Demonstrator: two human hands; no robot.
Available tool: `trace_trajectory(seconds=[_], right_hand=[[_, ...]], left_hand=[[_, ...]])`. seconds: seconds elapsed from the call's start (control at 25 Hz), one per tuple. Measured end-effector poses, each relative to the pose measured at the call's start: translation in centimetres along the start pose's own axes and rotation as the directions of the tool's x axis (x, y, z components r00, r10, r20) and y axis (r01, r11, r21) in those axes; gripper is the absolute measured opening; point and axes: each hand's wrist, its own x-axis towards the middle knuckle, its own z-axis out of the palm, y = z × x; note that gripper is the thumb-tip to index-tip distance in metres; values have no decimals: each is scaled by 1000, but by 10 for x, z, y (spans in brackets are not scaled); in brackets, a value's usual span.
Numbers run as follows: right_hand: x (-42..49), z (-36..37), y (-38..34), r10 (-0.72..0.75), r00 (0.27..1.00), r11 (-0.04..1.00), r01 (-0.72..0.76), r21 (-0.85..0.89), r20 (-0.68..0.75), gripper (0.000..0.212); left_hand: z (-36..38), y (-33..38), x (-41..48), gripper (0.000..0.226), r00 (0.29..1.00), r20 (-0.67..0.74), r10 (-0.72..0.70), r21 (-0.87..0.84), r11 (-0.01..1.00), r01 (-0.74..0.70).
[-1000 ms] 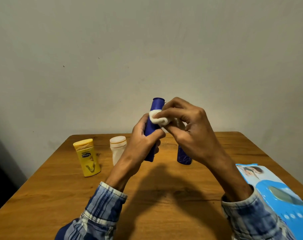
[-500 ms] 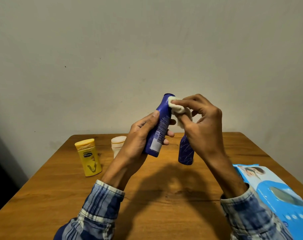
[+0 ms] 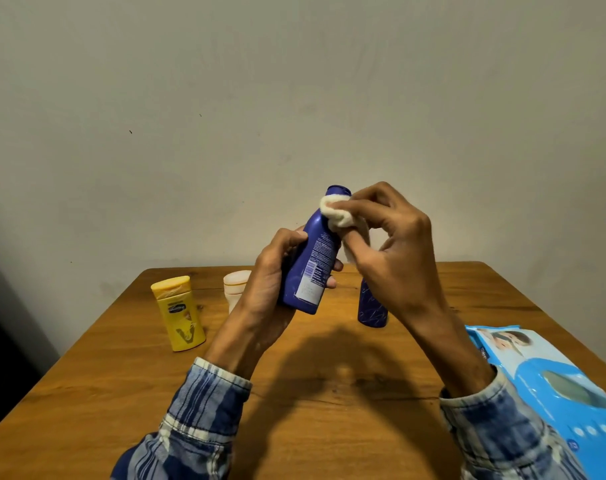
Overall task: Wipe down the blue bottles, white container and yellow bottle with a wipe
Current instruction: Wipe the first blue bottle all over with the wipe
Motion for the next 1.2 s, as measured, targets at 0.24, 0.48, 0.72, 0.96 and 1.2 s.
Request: trace_trajectory(seconds=[0.24,0.48,0.72,0.96,1.2], right_hand=[[-5,8,-6,-73,964,997,72,13,255,26],[-9,8,-18,-94,830,991,131,-30,549,24],[-7,7,-13,22,918,996,14,-88,397,23],[-6,5,-9,18,926,1000,-9,-24,377,22],[-7,8,-10,21,929,999,-32,25,370,24]], left_hand=[[7,1,0,22,998,-55,-13,-205,979,1],[3,-1,1,21,983,-147,-108,-318,946,56],[-1,2,3,30,979,-194,-67,-347,938,-5],[-9,1,10,51,973,-232,11,-333,938,-90],[-7,0,10,47,961,-268,72,-275,950,-148]])
